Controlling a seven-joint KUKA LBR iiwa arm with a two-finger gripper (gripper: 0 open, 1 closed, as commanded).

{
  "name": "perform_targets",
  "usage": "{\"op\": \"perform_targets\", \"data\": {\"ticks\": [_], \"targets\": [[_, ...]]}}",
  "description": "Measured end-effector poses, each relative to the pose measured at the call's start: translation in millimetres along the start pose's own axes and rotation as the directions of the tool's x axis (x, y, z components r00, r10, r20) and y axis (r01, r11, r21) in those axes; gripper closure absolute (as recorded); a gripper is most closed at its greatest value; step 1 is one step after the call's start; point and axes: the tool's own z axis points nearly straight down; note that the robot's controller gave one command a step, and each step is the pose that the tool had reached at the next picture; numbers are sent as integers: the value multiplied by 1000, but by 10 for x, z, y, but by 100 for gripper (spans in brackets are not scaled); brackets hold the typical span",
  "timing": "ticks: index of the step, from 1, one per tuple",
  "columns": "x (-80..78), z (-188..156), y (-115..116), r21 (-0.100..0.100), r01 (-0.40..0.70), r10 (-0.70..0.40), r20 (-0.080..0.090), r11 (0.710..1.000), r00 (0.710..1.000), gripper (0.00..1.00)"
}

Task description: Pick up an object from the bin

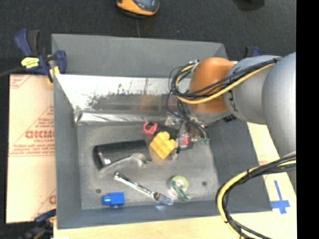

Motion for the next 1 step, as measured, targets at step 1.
{"op": "perform_targets", "data": {"ticks": [1], "targets": [[-8, -27, 182, -1, 15, -15, 7, 1000, 1000, 100]]}}
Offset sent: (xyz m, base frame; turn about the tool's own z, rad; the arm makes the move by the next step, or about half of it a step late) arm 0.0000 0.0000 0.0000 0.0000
